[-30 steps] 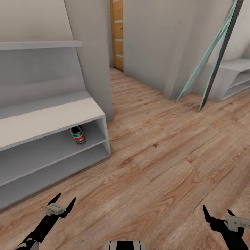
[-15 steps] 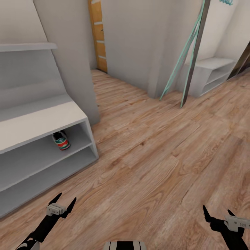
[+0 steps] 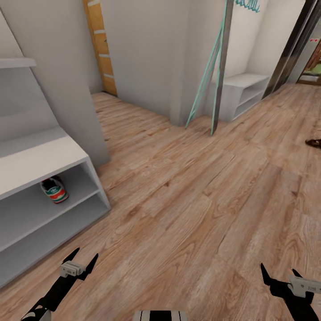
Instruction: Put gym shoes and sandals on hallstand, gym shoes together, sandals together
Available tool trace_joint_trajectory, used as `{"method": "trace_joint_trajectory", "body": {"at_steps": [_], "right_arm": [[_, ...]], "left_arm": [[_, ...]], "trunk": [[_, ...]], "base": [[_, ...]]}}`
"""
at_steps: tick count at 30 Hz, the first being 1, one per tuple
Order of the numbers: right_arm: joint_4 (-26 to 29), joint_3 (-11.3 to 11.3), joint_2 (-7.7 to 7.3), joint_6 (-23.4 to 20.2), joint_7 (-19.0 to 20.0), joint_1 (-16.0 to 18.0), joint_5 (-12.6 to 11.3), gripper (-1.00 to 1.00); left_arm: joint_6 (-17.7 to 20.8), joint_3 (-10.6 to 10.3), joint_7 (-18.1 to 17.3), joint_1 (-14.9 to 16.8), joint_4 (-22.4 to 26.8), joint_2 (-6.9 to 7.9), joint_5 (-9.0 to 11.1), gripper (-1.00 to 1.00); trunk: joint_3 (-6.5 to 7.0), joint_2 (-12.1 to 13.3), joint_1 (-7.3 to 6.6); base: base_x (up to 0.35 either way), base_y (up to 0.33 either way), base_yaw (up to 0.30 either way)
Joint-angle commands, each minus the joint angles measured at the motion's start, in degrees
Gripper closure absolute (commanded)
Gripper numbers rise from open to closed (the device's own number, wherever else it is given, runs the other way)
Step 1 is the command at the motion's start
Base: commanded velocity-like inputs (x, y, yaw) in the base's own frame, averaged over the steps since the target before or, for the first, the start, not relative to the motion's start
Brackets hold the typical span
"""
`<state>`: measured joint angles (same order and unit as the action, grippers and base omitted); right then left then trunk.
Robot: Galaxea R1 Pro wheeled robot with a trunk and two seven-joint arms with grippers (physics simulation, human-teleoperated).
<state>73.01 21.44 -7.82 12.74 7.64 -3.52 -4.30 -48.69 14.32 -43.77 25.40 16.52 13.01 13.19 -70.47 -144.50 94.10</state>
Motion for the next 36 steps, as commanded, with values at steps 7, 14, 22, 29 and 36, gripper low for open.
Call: {"method": "trace_joint_trajectory", "body": {"at_steps": [7, 14, 22, 29, 36], "right_arm": [[0.03, 0.00, 0.00, 0.00, -0.02, -0.04, 0.00, -1.00], [0.03, 0.00, 0.00, 0.00, -0.06, -0.06, 0.00, -1.00], [0.03, 0.00, 0.00, 0.00, -0.07, -0.06, 0.00, -1.00], [0.03, 0.00, 0.00, 0.00, -0.08, -0.07, 0.01, -1.00], [0.03, 0.00, 0.00, 0.00, -0.08, -0.04, 0.00, -1.00]], "left_arm": [[0.00, -0.91, 0.00, 0.00, 0.00, 0.00, 0.00, -1.00], [0.00, -1.35, 0.05, 0.00, -0.02, -0.01, 0.00, -1.00], [0.04, -1.48, 0.07, 0.00, -0.01, -0.01, 0.00, -1.00], [0.04, -1.55, 0.08, 0.00, 0.00, -0.01, 0.00, -1.00], [0.07, -1.56, 0.09, 0.00, 0.00, -0.01, 0.00, -1.00]], "trunk": [[0.23, 0.00, 0.00], [0.45, 0.00, 0.00], [0.71, 0.00, 0.00], [0.93, 0.00, 0.00], [1.16, 0.00, 0.00]], "base": [[0.000, 0.000, -0.275], [0.000, 0.000, -0.275], [0.000, 0.000, -0.275], [0.000, 0.000, -0.275], [0.000, 0.000, -0.275]]}}
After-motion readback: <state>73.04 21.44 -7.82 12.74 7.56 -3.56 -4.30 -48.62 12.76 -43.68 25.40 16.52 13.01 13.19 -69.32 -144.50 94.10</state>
